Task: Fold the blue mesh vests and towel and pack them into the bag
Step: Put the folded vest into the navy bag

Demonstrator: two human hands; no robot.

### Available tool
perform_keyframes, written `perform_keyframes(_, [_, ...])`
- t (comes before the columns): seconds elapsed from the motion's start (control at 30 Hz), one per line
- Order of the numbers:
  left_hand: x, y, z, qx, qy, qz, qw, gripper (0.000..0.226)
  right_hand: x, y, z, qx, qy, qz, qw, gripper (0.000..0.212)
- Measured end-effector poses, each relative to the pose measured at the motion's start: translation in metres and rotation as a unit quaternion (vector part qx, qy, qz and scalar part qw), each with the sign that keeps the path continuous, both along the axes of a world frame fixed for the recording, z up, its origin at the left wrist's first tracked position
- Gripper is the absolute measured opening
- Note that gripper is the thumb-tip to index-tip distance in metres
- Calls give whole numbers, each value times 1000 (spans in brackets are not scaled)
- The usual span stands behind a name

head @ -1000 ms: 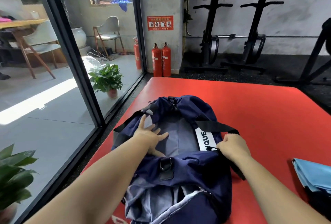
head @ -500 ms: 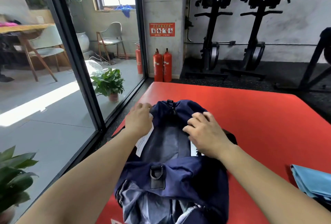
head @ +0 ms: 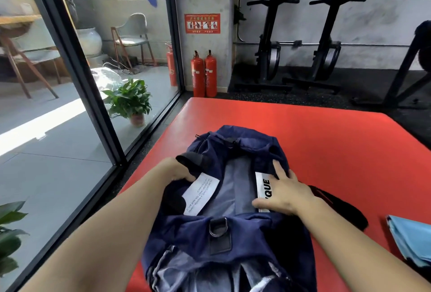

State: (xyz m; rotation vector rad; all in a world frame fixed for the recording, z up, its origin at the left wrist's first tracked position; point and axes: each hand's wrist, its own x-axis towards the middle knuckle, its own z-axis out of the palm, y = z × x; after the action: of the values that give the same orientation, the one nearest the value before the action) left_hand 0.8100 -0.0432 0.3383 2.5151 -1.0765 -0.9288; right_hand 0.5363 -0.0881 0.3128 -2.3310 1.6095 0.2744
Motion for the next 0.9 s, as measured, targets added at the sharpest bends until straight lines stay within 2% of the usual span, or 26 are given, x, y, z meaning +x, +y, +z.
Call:
perform_keyframes(0.07, [7,2,-1,-24,7,9,1000,44,3,-1,1,7,-5,2,1000,103])
perform_keyframes(0.1, [13,2,1,-32,-32,1,999,37,6,0,3,4,-4,7,1000,101])
perform_keyframes(0.13, [19,2,5,-38,-97,-15,994,30,11,0,4,-3,-2,13,1000,98])
perform_keyframes(0.2, [28,3,18,-55,-260,-30,964,22,24,1,8,-20,5,24,1000,90])
perform_keyframes(0.27, [37,3,26,-60,-350,-35,934,23,36,0,8,-26,19,17,999,87])
perform_keyframes(0.37, [39,10,13,-25,-370,-57,927,22,44,-4,6,-23,39,-13,999,81])
perform_keyframes(0.47, [39,18,-4,0,-343,-61,937,26,42,-4,2,-19,19,-27,999,72])
perform_keyframes(0.53, [43,16,4,11,-313,-42,949,44,39,-2,6,-17,19,-13,1000,71])
perform_keyframes(0.6, [44,14,17,9,-282,-12,959,71,41,3,14,-71,24,18,997,69])
perform_keyframes(0.63, [42,11,23,-4,-275,-4,962,83,44,5,18,-132,11,37,990,65])
perform_keyframes(0.7, [34,4,30,-30,-266,-15,964,99,51,0,28,-291,-38,78,953,49])
perform_keyframes(0.77, [26,-3,30,-17,-256,-34,966,115,58,-10,32,-380,-74,138,912,37])
perform_keyframes(0.83, [24,-6,20,18,-257,-41,965,129,64,-19,29,-389,-67,249,885,39])
perform_keyframes(0.9, [25,-8,6,44,-279,-52,958,138,71,-25,21,-335,-2,331,883,61])
